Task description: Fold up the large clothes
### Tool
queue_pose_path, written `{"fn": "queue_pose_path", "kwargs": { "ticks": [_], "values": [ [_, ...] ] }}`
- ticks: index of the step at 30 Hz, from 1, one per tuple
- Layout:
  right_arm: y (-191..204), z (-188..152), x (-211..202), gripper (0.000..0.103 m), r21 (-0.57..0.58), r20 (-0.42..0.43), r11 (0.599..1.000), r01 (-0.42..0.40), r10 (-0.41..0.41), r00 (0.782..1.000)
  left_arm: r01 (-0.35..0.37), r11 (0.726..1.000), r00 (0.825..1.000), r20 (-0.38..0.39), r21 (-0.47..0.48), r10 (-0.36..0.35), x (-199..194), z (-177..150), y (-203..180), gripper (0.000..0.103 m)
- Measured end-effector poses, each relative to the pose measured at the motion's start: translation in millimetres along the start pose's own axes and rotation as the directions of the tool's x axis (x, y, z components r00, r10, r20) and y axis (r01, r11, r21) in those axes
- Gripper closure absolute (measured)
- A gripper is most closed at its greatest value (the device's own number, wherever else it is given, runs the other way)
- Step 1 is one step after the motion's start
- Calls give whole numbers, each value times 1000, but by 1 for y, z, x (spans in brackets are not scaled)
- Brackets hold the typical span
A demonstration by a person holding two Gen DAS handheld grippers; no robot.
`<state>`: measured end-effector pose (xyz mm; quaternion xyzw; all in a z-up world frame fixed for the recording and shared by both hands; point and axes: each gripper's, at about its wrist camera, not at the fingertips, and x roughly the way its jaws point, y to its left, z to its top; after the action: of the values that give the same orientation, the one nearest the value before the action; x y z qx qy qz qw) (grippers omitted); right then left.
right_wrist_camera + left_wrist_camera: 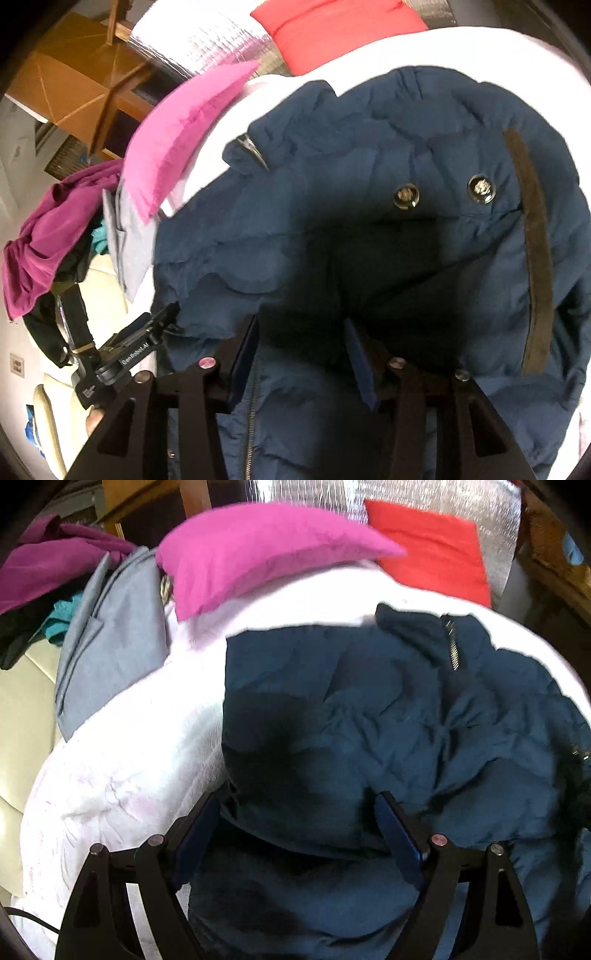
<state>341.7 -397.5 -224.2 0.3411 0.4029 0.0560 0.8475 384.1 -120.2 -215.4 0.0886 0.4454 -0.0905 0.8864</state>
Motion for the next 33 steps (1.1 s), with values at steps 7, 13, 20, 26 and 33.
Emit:
{"fn": "queue_pose_path", "kwargs": {
  "ticks": [7, 13, 20, 26, 33],
  "values": [
    [-17, 3, -41, 51, 15, 85, 999, 44, -45, 995, -105, 993, 994, 18, -61, 106, 0, 4, 36, 17],
    [-47, 3, -26, 51, 59, 22, 995, 75, -76, 997, -145, 989, 988, -64, -29, 143, 27, -5, 37, 17],
    [-40, 3, -48, 51, 27, 67, 997, 70, -72, 995, -99, 995, 994, 34, -16, 99, -6, 1, 27, 17],
    [-54, 1, -73, 51, 49, 103, 994, 95, -100, 990, -104, 994, 994, 33, 34, 103, -5, -4, 13, 17],
    [-79, -2, -41, 51, 95, 1, 979, 180, -181, 983, -109, 992, 994, 29, 56, 107, -1, -6, 1, 17]
  ]
}}
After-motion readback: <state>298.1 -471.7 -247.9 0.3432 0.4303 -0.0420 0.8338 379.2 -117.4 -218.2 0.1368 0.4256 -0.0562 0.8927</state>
